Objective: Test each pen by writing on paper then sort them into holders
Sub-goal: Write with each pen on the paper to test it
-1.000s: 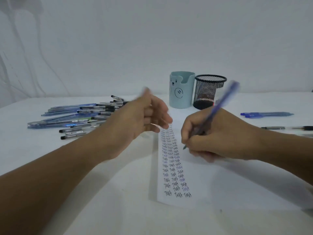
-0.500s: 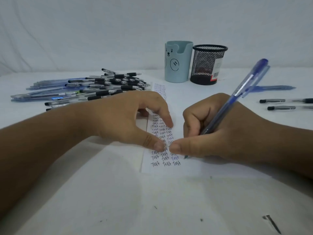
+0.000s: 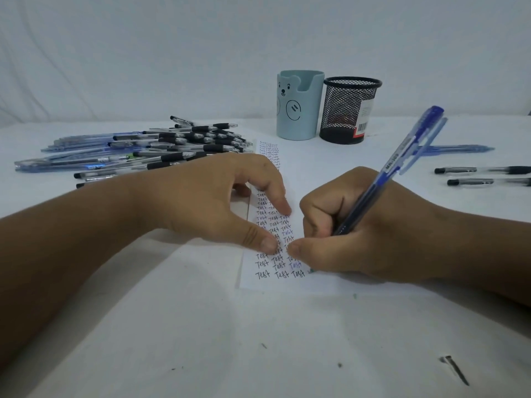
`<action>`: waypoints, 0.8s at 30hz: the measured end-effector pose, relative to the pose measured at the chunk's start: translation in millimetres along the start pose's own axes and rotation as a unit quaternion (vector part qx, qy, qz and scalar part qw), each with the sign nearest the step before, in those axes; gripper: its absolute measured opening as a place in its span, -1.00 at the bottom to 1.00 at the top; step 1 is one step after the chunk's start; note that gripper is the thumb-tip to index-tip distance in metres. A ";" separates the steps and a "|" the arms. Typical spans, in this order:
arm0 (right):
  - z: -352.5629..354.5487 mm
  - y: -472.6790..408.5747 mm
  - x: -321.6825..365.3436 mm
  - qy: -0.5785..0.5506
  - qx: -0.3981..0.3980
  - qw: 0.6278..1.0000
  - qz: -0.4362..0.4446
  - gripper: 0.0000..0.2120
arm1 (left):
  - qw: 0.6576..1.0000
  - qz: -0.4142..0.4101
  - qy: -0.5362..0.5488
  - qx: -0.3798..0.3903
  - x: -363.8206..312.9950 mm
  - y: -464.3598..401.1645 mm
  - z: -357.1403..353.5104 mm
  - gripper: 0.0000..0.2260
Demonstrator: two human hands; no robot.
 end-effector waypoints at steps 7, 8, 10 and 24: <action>1.7 -0.6 -3.6 -0.015 -0.004 1.000 -0.007 -0.60 | 1.000 -0.002 -0.002 0.006 1.8 -2.3 -0.8 -0.62; 1.1 -0.5 -2.7 -0.009 -0.004 1.000 -0.004 -0.60 | 1.000 -0.001 -0.002 0.004 2.4 -2.3 -0.7 -0.63; 1.4 -0.5 -1.5 -0.001 -0.007 1.000 -0.001 -0.59 | 1.000 -0.002 0.003 0.000 2.4 -2.2 0.0 -0.66; 2.7 1.3 -1.7 0.001 0.003 1.000 -0.004 -0.56 | 1.000 -0.002 -0.008 0.003 0.7 -0.4 0.5 -0.64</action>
Point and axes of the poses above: each hand's wrist, its own y-axis away from the middle knuckle, its own z-axis out of the back of the hand, x = y × z, the point moved 9 cm from there along -y, towards the middle knuckle, and after that the axes turned 8 degrees about y, right-handed, at the moved point
